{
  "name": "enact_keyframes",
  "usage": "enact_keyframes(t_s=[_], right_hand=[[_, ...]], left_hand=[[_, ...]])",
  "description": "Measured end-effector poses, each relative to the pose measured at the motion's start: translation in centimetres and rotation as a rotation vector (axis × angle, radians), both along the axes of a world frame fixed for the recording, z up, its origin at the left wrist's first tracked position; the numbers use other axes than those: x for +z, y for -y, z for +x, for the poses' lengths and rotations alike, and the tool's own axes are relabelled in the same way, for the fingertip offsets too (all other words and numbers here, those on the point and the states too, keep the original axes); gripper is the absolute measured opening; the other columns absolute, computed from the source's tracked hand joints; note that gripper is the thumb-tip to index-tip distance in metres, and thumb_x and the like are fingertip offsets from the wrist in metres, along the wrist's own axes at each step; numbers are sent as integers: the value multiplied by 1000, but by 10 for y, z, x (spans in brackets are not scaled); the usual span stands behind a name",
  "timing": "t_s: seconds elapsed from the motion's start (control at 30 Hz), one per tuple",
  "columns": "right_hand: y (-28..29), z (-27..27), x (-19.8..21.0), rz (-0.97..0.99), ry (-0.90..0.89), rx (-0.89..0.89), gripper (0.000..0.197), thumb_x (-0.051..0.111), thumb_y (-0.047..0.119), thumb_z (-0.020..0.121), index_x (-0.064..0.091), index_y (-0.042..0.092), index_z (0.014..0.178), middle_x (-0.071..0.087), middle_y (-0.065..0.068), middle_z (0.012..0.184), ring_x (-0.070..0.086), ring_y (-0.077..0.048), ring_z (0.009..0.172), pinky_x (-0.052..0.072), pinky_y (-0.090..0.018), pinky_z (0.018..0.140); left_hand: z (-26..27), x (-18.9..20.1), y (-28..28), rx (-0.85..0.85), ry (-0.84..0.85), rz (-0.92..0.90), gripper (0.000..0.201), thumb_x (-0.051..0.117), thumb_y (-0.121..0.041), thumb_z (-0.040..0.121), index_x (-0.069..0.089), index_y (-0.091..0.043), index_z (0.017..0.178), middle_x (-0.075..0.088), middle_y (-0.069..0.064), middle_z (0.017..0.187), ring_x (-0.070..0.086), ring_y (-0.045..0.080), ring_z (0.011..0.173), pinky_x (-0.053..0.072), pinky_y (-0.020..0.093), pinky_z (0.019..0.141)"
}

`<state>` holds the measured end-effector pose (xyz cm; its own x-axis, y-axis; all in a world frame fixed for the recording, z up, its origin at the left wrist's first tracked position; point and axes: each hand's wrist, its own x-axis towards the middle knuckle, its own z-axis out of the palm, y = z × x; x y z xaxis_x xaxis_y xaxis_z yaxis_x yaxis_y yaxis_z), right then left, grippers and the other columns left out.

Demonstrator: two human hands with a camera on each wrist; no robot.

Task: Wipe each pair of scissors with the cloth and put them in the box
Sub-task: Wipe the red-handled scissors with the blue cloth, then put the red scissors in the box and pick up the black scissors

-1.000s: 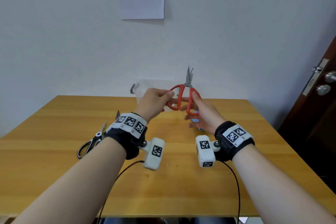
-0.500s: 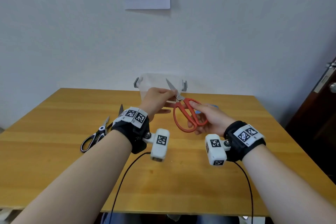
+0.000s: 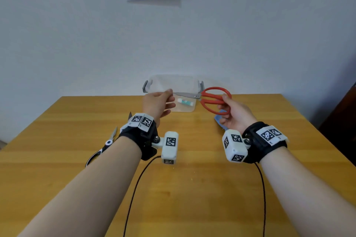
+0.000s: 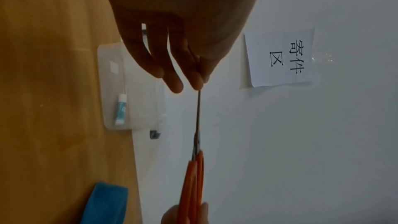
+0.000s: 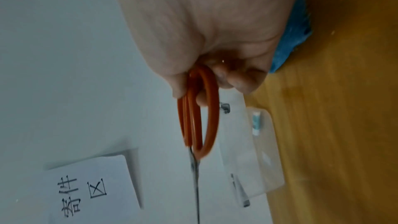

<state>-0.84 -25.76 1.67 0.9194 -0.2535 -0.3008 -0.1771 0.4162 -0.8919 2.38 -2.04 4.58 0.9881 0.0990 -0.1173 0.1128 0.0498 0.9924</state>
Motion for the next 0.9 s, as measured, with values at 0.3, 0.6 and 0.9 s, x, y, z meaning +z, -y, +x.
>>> enact_keyframes(t_s=[0.3,0.6,0.9], right_hand=[[-12,86,24,-105,-18,-104,23,63,33,101,67,11,93,65,-2,78,38,-11,51,38,-26,47],[-44,154,26,-331,-60,61,16,62,23,100,69,8,102,67,-4,84,40,-14,56,40,-26,48],[-66,172,20,-539,-55,161,17,61,17,99,73,8,91,76,-8,93,53,-15,58,50,-29,54]], left_hand=[[80,9,-25,194,57,40,22,54,-28,102,68,-17,88,68,-2,79,67,18,70,51,31,69],[119,-33,-41,139,-92,242,36,57,-17,101,57,-18,137,56,-3,101,48,11,80,48,35,79],[122,-43,-32,106,-133,144,37,53,-11,99,60,-26,133,56,3,124,52,27,118,53,46,101]])
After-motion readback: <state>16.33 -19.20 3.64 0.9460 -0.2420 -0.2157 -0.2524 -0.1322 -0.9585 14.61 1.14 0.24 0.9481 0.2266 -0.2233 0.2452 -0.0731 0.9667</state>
